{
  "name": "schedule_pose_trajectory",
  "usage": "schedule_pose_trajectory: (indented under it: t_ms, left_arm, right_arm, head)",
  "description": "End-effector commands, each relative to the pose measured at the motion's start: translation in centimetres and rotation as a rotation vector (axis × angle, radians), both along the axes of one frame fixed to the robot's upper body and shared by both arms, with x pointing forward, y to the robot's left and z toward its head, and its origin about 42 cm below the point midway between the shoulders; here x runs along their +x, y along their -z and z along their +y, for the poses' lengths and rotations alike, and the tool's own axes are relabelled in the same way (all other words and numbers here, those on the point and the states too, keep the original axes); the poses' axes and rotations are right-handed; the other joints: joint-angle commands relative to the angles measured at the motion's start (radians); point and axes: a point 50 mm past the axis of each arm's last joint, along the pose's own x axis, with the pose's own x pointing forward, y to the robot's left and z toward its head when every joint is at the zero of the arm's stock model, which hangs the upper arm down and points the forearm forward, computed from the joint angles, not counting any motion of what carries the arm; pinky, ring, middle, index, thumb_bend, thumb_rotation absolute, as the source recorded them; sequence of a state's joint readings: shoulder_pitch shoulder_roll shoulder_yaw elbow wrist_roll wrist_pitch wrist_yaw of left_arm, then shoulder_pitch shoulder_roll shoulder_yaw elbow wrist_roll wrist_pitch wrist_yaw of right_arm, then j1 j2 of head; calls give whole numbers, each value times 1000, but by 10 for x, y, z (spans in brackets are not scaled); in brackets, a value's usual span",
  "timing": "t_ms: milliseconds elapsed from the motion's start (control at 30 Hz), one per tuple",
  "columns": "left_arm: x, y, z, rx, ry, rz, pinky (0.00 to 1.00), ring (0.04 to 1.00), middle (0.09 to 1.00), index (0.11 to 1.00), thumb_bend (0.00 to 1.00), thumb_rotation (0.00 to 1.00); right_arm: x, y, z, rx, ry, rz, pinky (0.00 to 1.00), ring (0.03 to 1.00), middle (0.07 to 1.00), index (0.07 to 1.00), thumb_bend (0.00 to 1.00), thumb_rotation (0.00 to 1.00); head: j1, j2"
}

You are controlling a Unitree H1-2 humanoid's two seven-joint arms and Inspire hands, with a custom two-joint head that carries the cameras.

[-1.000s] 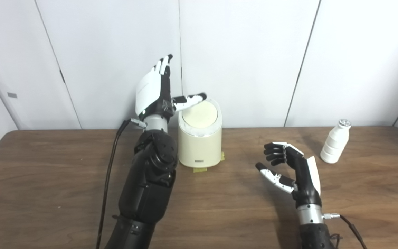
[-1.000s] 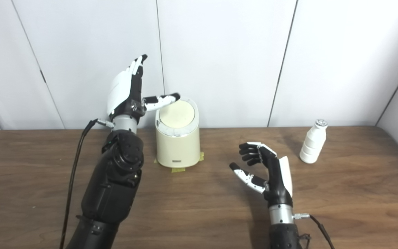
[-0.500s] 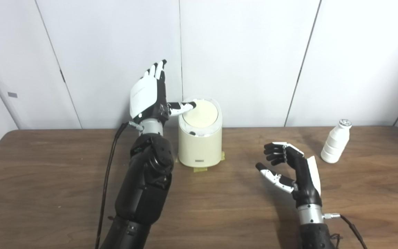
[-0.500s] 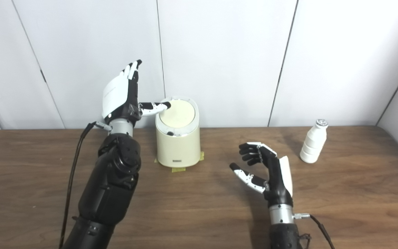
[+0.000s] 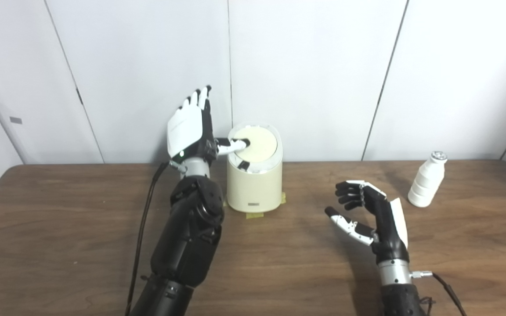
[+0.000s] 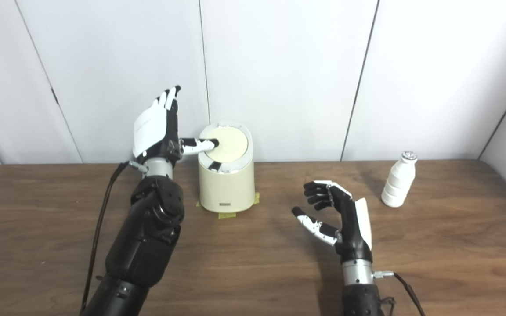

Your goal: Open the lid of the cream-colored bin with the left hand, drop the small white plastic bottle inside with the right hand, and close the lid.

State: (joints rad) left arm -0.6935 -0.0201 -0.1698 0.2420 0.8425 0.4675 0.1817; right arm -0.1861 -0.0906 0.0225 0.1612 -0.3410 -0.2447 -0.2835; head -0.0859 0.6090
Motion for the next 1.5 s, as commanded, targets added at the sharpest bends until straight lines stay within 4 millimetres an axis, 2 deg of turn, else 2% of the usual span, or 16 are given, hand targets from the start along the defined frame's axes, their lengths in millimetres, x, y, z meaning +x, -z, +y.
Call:
schedule_pose_trajectory:
  t_ms: [0, 133, 467, 667, 900, 1333, 1367, 1467]
  left_arm:
    - [8, -31, -7, 4, 10, -110, 1000, 1000, 1000, 1000, 867, 214]
    - [12, -28, -9, 8, 9, -107, 1000, 1000, 1000, 1000, 852, 255]
    - [19, -23, -15, 1, 7, -91, 1000, 1000, 1000, 1000, 857, 239]
    - [21, -22, -20, 9, 10, -89, 1000, 1000, 1000, 1000, 812, 330]
    - [22, -22, -22, 34, 11, -78, 1000, 1000, 1000, 1000, 832, 384]
    - [21, -13, -21, 51, 24, -48, 1000, 1000, 1000, 1000, 885, 314]
    - [21, -12, -20, 58, 20, -49, 1000, 1000, 1000, 1000, 892, 235]
    - [21, -11, -19, 73, 6, -46, 1000, 1000, 1000, 1000, 903, 167]
  right_arm:
    - [-15, 21, -3, -13, 9, 52, 479, 547, 582, 589, 351, 123]
    - [-15, 21, -1, 8, 12, 63, 493, 560, 593, 593, 356, 132]
    - [-15, 20, 2, 11, 10, 59, 495, 565, 599, 599, 349, 112]
    - [-15, 20, 3, 15, 11, 58, 490, 560, 593, 598, 347, 103]
    - [-14, 20, 4, 23, 13, 60, 495, 562, 594, 598, 354, 111]
    - [-13, 18, 5, 16, 18, 51, 491, 561, 593, 600, 353, 128]
    - [-13, 18, 5, 15, 17, 46, 487, 557, 589, 597, 354, 112]
    - [-13, 17, 5, 20, 20, 47, 485, 556, 588, 596, 355, 118]
  head:
    - [-1, 1]
    - [-4, 1]
    - [-10, 1]
    - [-11, 1]
    - [-12, -1]
    - [-15, 1]
    - [-15, 1]
    - [-15, 2]
